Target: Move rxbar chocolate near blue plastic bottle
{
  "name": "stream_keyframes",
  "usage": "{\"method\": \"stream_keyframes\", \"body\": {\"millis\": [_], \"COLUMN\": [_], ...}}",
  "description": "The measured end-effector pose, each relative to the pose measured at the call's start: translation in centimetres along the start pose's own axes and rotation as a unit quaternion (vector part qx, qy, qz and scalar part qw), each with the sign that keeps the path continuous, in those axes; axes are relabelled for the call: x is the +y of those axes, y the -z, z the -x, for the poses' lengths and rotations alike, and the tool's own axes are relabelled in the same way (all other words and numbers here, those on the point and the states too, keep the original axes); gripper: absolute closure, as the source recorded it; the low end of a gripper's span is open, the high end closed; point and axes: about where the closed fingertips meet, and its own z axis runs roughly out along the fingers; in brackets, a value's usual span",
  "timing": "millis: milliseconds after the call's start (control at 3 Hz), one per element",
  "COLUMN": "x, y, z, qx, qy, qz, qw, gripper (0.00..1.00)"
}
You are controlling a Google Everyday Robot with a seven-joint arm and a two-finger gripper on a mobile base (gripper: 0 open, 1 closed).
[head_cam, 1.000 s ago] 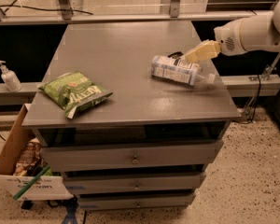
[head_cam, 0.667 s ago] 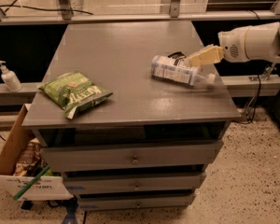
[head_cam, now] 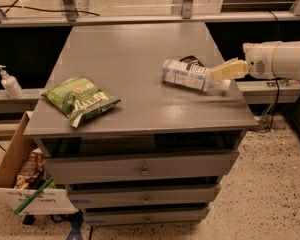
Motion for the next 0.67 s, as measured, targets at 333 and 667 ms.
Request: {"method": "stream_keyframes", "body": {"millis": [333, 667], "x": [-1.2, -4.0], "y": [2.1, 7.7], "z": [-1.2, -2.7], "qx": [-0.003, 0.0], "qy": [-0.005, -0.008], "qz": [-0.022, -0.066], "qw": [0.9997, 0.9978], "gripper": [0.0, 0.0]}}
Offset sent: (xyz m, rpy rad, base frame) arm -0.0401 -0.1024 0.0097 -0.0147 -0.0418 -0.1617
